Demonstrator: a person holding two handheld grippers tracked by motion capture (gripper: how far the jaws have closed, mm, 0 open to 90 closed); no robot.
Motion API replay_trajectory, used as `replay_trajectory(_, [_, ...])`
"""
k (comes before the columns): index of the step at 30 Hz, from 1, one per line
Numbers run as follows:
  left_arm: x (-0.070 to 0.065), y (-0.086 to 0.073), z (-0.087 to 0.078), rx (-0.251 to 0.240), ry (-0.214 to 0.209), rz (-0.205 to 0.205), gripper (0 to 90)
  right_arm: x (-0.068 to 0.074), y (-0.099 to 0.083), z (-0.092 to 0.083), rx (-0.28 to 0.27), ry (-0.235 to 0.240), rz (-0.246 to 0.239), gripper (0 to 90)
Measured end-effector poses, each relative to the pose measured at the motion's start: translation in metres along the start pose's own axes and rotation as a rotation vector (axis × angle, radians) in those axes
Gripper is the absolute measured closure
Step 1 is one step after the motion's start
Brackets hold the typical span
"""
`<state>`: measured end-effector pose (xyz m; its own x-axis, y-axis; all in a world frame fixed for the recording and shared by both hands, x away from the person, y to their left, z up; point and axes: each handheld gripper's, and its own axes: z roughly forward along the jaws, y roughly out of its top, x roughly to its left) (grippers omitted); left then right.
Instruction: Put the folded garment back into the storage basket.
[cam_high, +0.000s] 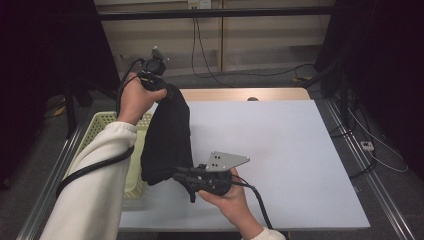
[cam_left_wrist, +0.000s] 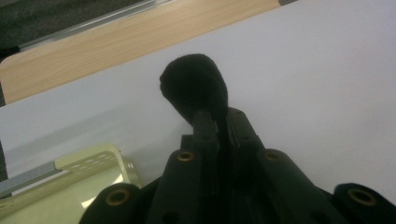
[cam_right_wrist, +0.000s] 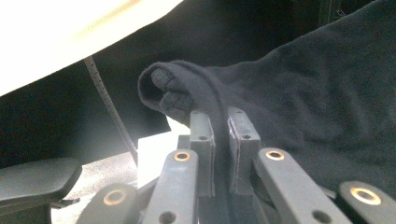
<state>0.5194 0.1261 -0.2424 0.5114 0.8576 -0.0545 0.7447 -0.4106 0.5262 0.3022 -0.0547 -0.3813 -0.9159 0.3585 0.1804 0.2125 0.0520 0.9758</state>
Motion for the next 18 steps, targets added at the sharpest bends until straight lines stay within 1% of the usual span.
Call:
replay_trajectory(3, [0.0018,0.0002,-0.0005,0.005,0.003,0.002,84.4,0.0002,0.0009,0.002,-0.003,0.008,-0.004,83.0])
replay_trajectory(6, [0.0029,0.0002,-0.001,0.006,0.006,-0.005,84.3,0.0009,0.0022,0.0031,-0.005,0.009,-0.004,83.0])
replay_trajectory(7, [0.0035,0.0005,-0.0016,0.008,0.007,0.0,84.4,0.0009,0.0024,0.0035,-0.007,0.009,-0.003,83.0])
replay_trajectory(9, [0.0037,0.0008,-0.0021,0.009,0.009,-0.006,84.4,0.0006,0.0027,0.0044,-0.007,0.011,-0.002,83.0])
replay_trajectory(13, [0.005,0.0022,-0.0049,0.017,0.013,-0.002,84.4,0.0007,0.0039,0.0066,-0.008,0.011,-0.002,83.0])
replay_trajectory(18, [0.0069,0.0032,-0.0092,0.014,0.016,-0.012,84.4,0.0016,0.0074,0.0098,-0.014,0.015,-0.008,83.0])
